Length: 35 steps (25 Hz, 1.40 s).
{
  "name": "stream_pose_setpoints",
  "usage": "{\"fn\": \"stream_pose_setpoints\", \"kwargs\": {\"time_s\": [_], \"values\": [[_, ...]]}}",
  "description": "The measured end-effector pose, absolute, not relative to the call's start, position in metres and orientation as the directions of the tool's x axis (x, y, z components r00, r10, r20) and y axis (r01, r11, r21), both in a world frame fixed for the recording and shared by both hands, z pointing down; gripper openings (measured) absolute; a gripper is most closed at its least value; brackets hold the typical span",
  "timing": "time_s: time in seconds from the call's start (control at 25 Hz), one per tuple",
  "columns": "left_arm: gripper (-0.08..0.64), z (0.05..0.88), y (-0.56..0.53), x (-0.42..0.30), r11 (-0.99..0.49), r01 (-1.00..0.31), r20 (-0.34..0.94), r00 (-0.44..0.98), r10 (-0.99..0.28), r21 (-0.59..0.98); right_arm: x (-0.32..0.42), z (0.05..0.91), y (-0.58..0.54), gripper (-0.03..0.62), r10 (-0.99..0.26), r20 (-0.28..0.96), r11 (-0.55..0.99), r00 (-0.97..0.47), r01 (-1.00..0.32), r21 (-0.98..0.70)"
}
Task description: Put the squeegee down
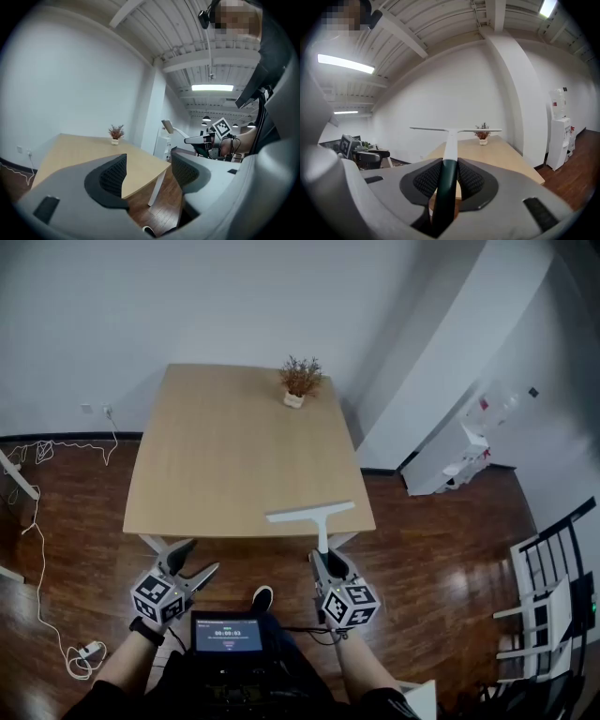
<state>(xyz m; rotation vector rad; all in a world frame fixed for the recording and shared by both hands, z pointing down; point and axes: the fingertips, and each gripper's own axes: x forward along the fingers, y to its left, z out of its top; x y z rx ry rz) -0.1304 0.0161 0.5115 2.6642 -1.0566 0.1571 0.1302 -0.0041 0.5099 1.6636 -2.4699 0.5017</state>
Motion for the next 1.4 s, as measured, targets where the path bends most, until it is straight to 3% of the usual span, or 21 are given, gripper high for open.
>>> {"fn": "stream_pose_setpoints", "kwargs": {"time_s": [0.64,1.4], "values": [[0.305,0.547,-0.115,-0.116,-0.670,-0.712,0.256,0.701,-0.665,0.209,0.133,0.555,-0.165,0.115,-0.822,0.373,0.389,-0.431,-0.902,-0.186],[0.305,0.613,-0.259,-0.081,-0.617,-0.741,0.350,0.670,-0.655,0.264,0.131,0.711,-0.345,0.115,-0.682,0.598,0.407,-0.421,-0.898,-0.168]]}}
